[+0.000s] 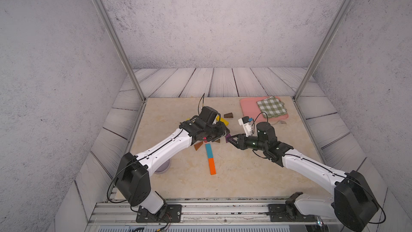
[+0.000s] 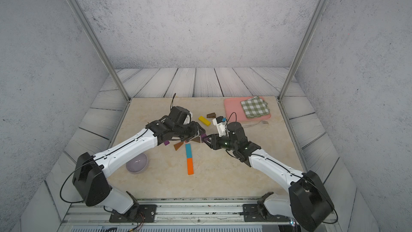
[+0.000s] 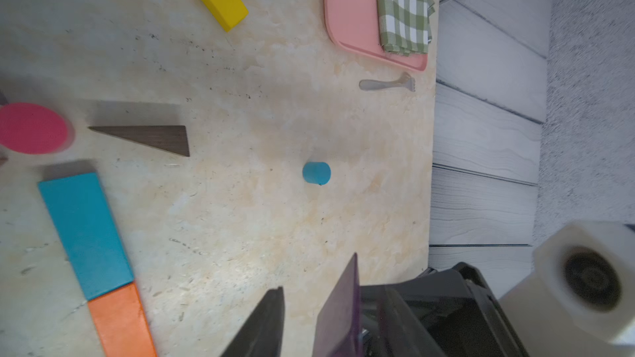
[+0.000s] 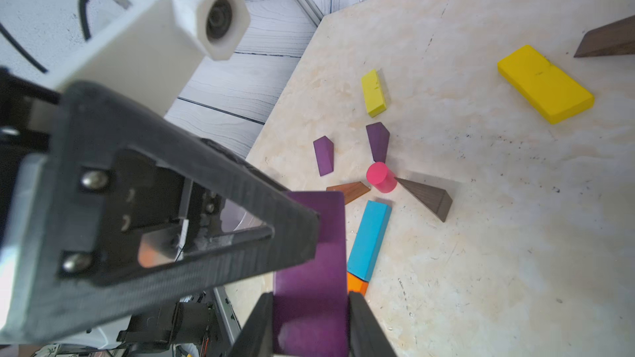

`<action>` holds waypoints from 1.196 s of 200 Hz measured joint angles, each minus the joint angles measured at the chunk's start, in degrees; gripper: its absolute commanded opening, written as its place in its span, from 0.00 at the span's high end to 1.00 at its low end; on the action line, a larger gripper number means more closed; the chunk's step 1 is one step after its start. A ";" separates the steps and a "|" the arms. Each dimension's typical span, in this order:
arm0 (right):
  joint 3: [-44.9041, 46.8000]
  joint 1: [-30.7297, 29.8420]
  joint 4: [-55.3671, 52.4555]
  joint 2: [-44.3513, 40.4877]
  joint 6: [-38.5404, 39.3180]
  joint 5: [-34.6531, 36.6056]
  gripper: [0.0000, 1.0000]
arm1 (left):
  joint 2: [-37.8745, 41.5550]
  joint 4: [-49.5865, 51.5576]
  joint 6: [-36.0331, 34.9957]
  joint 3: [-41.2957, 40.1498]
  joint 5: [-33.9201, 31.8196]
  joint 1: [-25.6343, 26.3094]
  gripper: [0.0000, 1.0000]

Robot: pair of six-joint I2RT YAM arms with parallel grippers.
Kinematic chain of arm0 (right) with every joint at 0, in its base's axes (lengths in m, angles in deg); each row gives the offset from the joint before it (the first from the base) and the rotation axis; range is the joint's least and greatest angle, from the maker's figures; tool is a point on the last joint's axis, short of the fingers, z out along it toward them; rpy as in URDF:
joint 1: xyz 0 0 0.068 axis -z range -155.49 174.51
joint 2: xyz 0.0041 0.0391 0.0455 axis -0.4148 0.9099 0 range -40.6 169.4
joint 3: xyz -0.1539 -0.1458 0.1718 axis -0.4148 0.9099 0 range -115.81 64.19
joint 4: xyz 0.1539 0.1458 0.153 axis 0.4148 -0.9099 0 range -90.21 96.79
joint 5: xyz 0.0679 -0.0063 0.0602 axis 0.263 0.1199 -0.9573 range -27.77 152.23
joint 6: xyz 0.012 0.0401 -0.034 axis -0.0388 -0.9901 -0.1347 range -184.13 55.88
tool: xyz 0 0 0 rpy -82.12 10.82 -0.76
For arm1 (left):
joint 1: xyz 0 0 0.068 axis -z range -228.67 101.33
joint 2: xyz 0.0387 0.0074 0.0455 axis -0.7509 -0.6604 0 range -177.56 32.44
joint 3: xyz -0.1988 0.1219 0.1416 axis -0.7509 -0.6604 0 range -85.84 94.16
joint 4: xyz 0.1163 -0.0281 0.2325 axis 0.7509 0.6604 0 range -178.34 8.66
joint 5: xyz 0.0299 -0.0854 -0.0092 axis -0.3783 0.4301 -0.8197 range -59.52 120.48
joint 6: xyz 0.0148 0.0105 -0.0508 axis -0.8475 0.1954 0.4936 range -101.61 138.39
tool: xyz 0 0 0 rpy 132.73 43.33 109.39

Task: Assemble a small pinwheel with building blocks
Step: Assemble the building block at the center of the board.

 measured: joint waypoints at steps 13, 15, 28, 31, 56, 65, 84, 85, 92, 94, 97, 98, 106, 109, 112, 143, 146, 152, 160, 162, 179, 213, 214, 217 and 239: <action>0.09 0.04 0.74 0.00 -0.31 0.33 0.80 | -0.22 -0.42 0.35 0.09 0.28 0.28 0.67; 0.09 0.04 0.83 0.00 -0.35 0.42 0.80 | -0.24 -0.50 0.02 0.09 0.33 0.33 0.68; 0.15 0.04 1.53 0.00 -0.52 0.81 0.80 | -0.44 -0.61 0.15 0.09 0.44 0.63 0.75; 0.17 0.04 1.64 0.00 -0.52 0.85 0.80 | -0.52 -0.61 0.50 0.09 0.46 0.70 0.77; 0.61 0.07 2.21 0.00 -0.90 1.01 0.76 | -0.90 -0.83 -0.46 0.26 0.81 0.83 0.91; 0.74 0.17 2.40 0.00 -0.92 1.01 0.74 | -1.31 -0.63 -0.81 0.72 0.79 0.83 0.97; 0.76 0.28 2.43 0.00 -0.96 1.20 0.63 | -2.47 0.48 -2.12 2.36 0.83 0.83 1.00; 0.76 0.31 2.43 0.00 -0.96 1.20 0.63 | -2.51 0.55 -2.21 2.45 0.83 0.83 1.00; 0.76 0.42 2.45 0.00 -0.94 1.25 0.60 | -2.93 1.18 -2.89 3.19 0.83 0.83 1.00; 0.76 0.44 2.47 0.00 -0.87 1.25 0.59 | -3.04 1.40 -3.04 3.43 0.83 0.83 1.00; 0.76 0.44 2.51 -0.02 -0.85 1.46 0.56 | -3.28 1.81 -3.26 3.82 0.76 0.83 1.00; 0.76 0.44 2.49 -0.02 -0.85 1.49 0.54 | -3.32 1.92 -3.32 3.91 0.76 0.83 1.00; 0.76 0.42 2.21 -0.13 -0.81 1.81 0.47 | -3.76 2.67 -3.96 4.76 0.83 0.81 1.00; 0.76 0.42 2.12 -0.15 -0.13 2.08 0.47 | -3.91 2.93 -4.17 5.05 0.83 0.81 1.00; 0.76 0.42 1.97 -0.20 -0.35 2.12 0.47 | -4.04 3.17 -4.52 5.35 0.87 0.76 1.00; 0.76 0.37 -0.83 -1.86 1.77 3.26 0.29 | -4.61 5.66 -7.93 7.28 1.66 -0.57 1.00; 0.76 0.37 -1.42 -2.14 1.60 3.28 0.29 | -4.70 6.12 -8.59 7.58 1.77 -0.90 1.00; 0.72 0.37 -2.23 -2.64 2.29 3.43 0.28 | -4.96 7.06 -10.08 8.28 1.95 -1.53 1.00; 0.74 0.44 -3.96 -3.67 2.89 3.80 0.25 | -5.68 8.85 -12.44 9.90 2.38 -2.45 1.00; 0.74 0.48 -4.39 -3.98 3.19 3.89 0.23 | -5.99 9.46 -12.85 10.49 2.60 -2.67 1.00; 1.55 1.40 -8.50 -7.67 3.89 4.55 0.00 | -10.32 16.33 -21.40 18.58 2.69 -4.50 1.00; 2.91 9.22 -22.49 -19.34 6.03 6.03 0.01 | -19.76 30.10 -40.61 33.64 1.09 -5.14 1.00; 2.89 9.44 -22.84 -19.52 6.03 6.19 0.01 | -19.89 30.34 -40.98 33.77 1.05 -5.11 1.00; 2.84 10.16 -24.13 -20.28 6.08 6.69 0.01 | -20.55 31.47 -42.80 34.29 0.52 -4.92 1.00; 1.18 17.11 -34.27 -24.61 5.40 12.52 0.01 | -24.70 38.84 -53.55 36.04 -2.49 -2.38 1.00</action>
